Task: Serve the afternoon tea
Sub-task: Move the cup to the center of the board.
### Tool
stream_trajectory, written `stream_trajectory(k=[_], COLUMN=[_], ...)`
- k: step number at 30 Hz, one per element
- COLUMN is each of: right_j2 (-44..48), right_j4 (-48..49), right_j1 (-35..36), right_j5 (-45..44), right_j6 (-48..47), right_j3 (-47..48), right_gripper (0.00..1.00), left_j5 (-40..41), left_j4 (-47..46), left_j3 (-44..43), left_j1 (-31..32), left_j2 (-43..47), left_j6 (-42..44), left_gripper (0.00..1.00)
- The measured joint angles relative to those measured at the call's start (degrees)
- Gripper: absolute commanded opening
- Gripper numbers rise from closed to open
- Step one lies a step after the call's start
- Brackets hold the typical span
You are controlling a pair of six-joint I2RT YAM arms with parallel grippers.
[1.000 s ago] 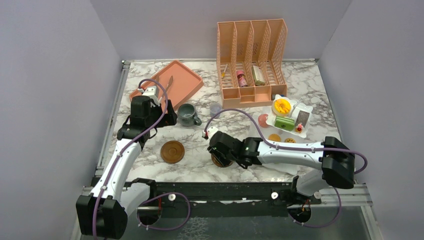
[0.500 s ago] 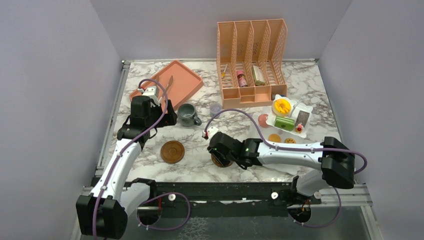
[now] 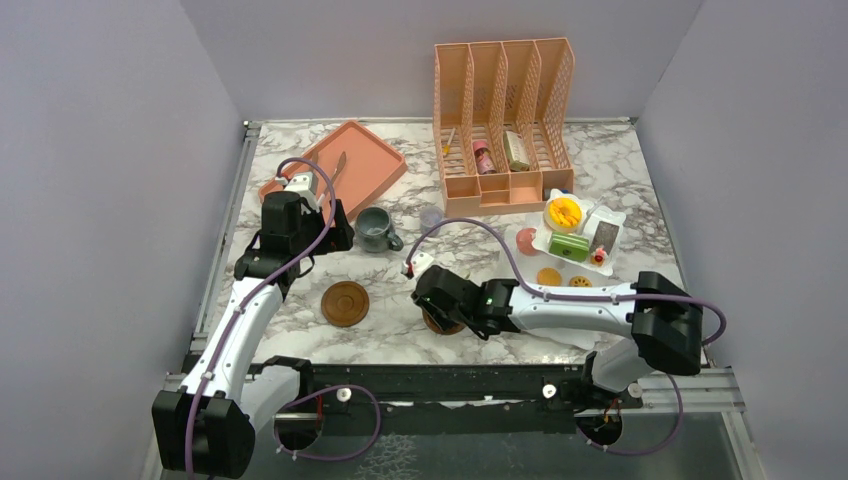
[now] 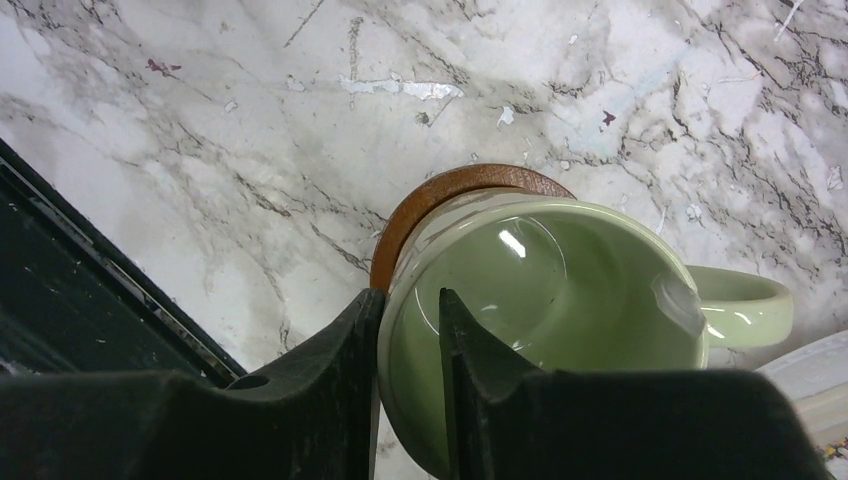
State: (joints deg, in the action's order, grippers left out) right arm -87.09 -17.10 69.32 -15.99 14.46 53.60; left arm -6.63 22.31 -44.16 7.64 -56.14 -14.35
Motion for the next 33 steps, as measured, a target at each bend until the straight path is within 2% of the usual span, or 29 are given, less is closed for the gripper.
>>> stream_trajectory(k=[20,33], right_j2=[-3.0,-5.6], right_j4=[9.6,12.5], right_j1=[-4.0,-10.6], right_j5=[-1.2,-0.2], right_j6=[-3.6,-7.9], right_j3=[-2.9,-1.2], right_gripper=[0.30,0.30], left_j5=[0.8,0.9], left_j4=[0.0,0.0], left_j3=[0.1,0.1], left_j1=[0.0,0.0], left_j2=[0.0,0.0], left_j6=[0.0,0.0], left_gripper=[0.97,0.97])
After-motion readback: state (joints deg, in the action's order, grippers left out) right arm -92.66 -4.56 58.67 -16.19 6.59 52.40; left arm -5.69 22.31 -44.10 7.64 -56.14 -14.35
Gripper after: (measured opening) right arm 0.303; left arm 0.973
